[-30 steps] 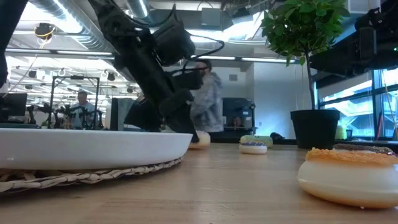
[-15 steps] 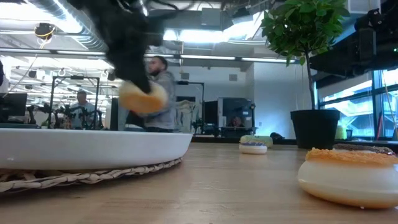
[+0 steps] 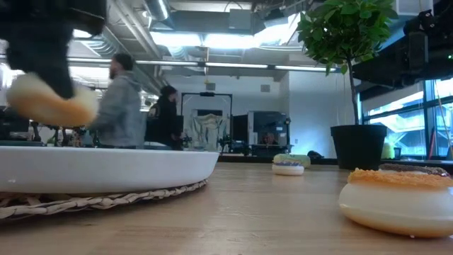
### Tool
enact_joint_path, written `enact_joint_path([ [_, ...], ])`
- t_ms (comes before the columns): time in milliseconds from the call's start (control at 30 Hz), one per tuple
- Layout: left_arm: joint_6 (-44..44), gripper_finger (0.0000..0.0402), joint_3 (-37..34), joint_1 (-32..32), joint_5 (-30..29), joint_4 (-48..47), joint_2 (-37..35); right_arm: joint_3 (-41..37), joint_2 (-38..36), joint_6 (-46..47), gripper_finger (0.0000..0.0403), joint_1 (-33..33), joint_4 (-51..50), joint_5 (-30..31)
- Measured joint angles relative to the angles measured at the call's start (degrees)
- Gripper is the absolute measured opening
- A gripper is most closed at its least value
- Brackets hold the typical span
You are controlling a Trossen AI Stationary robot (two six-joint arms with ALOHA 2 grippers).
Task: Pick & Place donuts
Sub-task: Put the large pink donut on the black plate
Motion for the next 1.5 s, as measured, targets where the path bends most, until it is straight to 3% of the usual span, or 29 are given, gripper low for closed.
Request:
enact_joint_path([
  [267, -5.6, 0.0063, 0.0, -9.1, -2.3, 1.8, 0.4, 0.0, 0.0, 0.1, 0.0273, 0.0, 0.0, 0.0],
  [600, -8.6, 0.0063, 0.0, -14.9, -1.8, 1.9, 6.8, 0.0, 0.0, 1.8, 0.0273, 0.0, 0.0, 0.0],
  [833, -10.1, 0.0063, 0.0, -15.5, 0.7, 1.9, 9.7, 0.0, 0.0, 1.7, 0.0273, 0.0, 0.0, 0.0],
  [1133, -2.7, 0.0069, 0.0, -15.5, 3.1, 1.7, 10.2, 0.0, 0.0, 1.7, 0.0273, 0.0, 0.0, 0.0],
  [1500, -2.5, 0.0085, 0.0, -15.4, 5.6, 0.6, 10.1, 0.0, 0.0, 1.7, 0.0273, 0.0, 0.0, 0.0],
])
